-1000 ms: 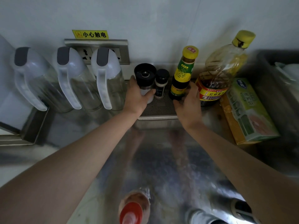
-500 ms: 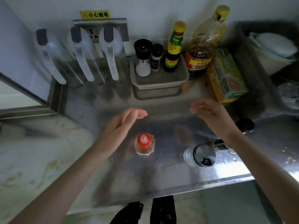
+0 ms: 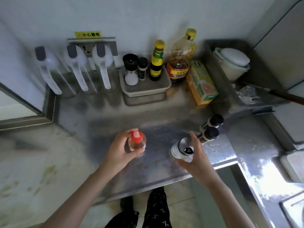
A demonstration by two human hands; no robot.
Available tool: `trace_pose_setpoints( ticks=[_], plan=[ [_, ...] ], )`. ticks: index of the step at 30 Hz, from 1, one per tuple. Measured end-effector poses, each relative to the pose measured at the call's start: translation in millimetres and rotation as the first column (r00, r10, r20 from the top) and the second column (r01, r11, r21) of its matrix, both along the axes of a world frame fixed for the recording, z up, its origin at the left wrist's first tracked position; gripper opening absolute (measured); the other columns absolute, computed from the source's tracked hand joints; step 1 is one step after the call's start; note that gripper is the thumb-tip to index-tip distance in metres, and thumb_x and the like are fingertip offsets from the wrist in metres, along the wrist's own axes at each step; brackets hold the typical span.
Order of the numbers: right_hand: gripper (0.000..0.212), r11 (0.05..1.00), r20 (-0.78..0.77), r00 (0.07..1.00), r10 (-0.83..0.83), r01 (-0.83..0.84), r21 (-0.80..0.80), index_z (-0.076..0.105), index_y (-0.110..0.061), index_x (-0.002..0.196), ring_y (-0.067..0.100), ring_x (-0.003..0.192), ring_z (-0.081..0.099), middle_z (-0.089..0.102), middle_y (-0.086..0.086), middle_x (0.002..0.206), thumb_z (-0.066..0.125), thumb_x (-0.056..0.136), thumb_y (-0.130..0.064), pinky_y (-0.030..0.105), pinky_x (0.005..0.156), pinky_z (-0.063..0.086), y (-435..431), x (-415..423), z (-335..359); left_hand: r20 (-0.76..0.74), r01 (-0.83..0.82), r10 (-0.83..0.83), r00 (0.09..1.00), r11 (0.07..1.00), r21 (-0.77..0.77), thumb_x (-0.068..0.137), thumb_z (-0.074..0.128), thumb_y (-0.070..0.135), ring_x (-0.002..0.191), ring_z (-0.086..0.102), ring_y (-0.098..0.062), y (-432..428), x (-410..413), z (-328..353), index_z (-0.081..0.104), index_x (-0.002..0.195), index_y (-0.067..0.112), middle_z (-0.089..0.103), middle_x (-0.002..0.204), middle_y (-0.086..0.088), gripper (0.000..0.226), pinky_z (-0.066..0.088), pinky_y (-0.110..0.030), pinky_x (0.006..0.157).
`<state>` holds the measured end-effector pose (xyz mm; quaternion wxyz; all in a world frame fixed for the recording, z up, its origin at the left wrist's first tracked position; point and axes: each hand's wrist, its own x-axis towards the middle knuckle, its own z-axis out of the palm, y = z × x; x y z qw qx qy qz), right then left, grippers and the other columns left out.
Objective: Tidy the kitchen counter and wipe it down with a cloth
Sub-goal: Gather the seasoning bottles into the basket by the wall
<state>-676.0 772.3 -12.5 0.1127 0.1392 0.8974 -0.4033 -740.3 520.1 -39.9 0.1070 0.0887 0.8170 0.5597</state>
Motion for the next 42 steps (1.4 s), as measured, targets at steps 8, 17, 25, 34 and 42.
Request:
trace_pose_setpoints(
  ticks=[8,17,25,34,42],
  plan=[
    [0.06,0.885,-0.094,0.899,-0.429,0.397,-0.244,0.045,-0.02,0.12,0.018,0.1,0.059,0.058,-0.009,0.105,0.078,0.07,-0.011,0.041,0.091,0.049,-25.6,-14.8,-13.2,-0.084,-0.105,0.088,0.993,0.972,-0.212,0.059,0.065,0.061,0.102,0.052,0.005,10.4,9.3,-8.6,0.046,0.111,0.042,0.053,0.108,0.026,0.058,0.044,-0.02,0.082],
    [0.056,0.91,-0.193,0.917,-0.348,0.281,-0.305,0.042,-0.029,0.112,0.014,0.094,0.061,0.058,-0.014,0.097,0.077,0.072,-0.013,0.023,0.079,0.045,-41.9,-101.4,21.6,-0.245,-0.327,0.297,0.923,0.94,-0.092,0.063,0.064,0.06,0.09,0.061,-0.009,28.8,-74.3,61.2,0.055,0.103,0.031,0.065,0.096,0.012,0.05,0.048,-0.03,0.076],
    [0.057,0.896,-0.228,0.92,-0.318,0.213,-0.389,0.048,-0.026,0.117,0.007,0.096,0.062,0.064,-0.01,0.104,0.078,0.07,-0.016,0.02,0.08,0.047,-48.2,-149.8,18.5,-0.312,-0.401,0.366,0.877,0.915,-0.054,0.073,0.076,0.029,0.096,0.049,-0.012,43.6,-203.4,52.5,0.055,0.111,0.015,0.055,0.108,-0.006,0.046,0.041,-0.025,0.086],
    [0.052,0.895,-0.207,0.939,-0.274,0.171,-0.412,0.045,-0.037,0.109,0.003,0.094,0.061,0.063,-0.015,0.102,0.077,0.073,-0.017,0.015,0.074,0.045,-31.9,-180.5,15.3,-0.203,-0.408,0.38,0.902,0.905,-0.119,0.073,0.075,0.028,0.095,0.057,-0.021,52.0,-232.4,-2.3,0.05,0.11,0.012,0.058,0.107,-0.008,0.048,0.043,-0.03,0.075],
    [0.059,0.92,-0.302,0.91,-0.283,0.169,-0.355,0.044,-0.028,0.123,0.0,0.098,0.059,0.059,-0.016,0.106,0.077,0.074,-0.021,0.012,0.079,0.048,-24.2,-227.7,11.7,-0.201,-0.412,0.378,0.904,0.897,-0.161,0.076,0.074,0.027,0.098,0.056,-0.025,51.0,-229.3,-18.2,0.045,0.117,0.01,0.056,0.112,-0.011,0.053,0.038,-0.029,0.074]
  ],
)
